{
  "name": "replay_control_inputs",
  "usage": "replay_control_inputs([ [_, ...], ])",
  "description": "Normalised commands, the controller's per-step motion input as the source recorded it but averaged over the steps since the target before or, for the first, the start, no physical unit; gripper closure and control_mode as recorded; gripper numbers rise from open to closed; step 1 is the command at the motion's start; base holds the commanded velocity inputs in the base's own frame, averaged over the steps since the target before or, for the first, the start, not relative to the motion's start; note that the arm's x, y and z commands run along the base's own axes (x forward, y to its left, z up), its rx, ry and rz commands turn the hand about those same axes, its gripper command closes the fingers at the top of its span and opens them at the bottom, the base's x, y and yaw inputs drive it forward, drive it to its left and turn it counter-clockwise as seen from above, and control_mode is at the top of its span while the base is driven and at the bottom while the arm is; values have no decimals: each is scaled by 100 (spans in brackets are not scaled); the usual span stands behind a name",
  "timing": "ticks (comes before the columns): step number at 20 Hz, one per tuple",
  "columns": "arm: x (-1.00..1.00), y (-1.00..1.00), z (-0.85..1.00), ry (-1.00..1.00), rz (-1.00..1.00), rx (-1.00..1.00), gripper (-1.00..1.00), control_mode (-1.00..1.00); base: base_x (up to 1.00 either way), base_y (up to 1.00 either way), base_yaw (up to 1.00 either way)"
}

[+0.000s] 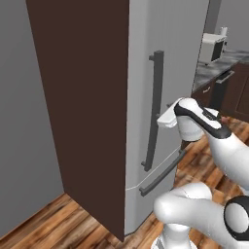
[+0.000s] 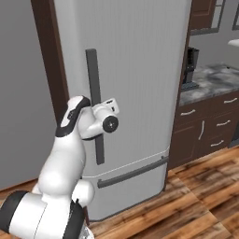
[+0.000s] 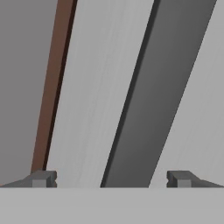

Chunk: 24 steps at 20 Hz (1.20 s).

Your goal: Gather the lemon and cucumber from the fridge and place them on a tray on the dining counter. Then gather the fish and steak from the fridge and place them on the other tray.

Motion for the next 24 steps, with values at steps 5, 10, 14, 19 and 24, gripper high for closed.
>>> replay_control_inputs([
  [5,30,4,0,0,0,0,-100,-100,0,0,0],
  [10,29,6,0,0,0,0,-100,-100,0,0,0],
  [14,24,11,0,0,0,0,-100,-100,0,0,0],
  [19,24,14,0,0,0,0,-100,-100,0,0,0],
  [24,28,17,0,1,0,0,-100,-100,0,0,0],
])
